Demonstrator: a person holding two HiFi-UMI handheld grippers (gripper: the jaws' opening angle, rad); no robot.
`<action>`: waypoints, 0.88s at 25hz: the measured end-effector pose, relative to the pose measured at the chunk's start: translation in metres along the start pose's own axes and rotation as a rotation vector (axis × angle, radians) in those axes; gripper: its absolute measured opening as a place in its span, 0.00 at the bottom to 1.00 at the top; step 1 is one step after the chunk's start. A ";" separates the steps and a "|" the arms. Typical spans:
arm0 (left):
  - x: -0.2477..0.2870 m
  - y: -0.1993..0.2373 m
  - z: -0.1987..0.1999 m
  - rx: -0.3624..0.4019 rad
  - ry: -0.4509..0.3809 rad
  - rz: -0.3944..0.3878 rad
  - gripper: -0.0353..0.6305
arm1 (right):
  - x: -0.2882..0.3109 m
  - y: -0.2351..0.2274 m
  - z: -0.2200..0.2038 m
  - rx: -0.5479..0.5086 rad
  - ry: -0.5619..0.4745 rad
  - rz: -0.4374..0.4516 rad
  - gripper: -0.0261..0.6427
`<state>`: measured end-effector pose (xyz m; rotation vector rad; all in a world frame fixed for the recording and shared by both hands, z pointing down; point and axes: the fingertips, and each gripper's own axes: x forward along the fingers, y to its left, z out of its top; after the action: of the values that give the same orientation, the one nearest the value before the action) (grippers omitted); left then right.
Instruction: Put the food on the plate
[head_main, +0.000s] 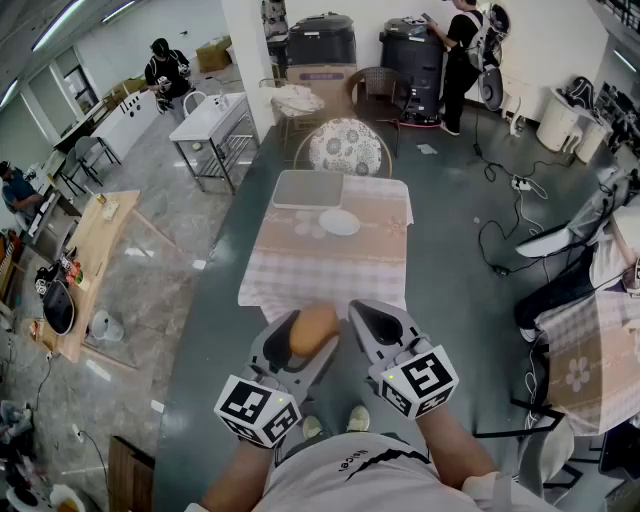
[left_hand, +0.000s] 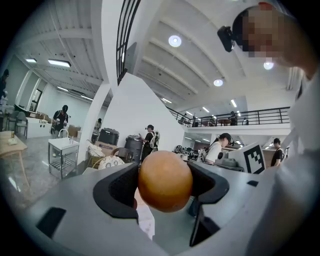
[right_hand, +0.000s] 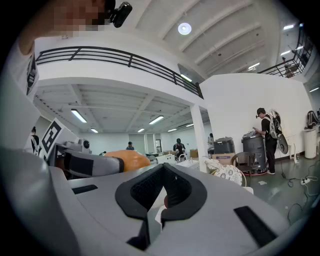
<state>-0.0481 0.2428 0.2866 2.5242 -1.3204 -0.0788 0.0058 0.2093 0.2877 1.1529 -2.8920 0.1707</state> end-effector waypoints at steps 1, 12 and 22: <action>0.001 -0.001 0.000 0.000 -0.001 0.001 0.52 | -0.001 -0.001 0.000 -0.001 0.000 0.000 0.06; 0.004 0.000 -0.003 0.000 0.008 0.005 0.52 | -0.004 -0.007 0.000 0.073 -0.028 0.017 0.06; 0.015 0.003 -0.009 0.020 0.031 0.020 0.52 | -0.012 -0.022 -0.007 0.097 -0.040 -0.009 0.06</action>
<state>-0.0402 0.2315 0.2973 2.5182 -1.3400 -0.0221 0.0292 0.2025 0.2959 1.1974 -2.9427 0.2939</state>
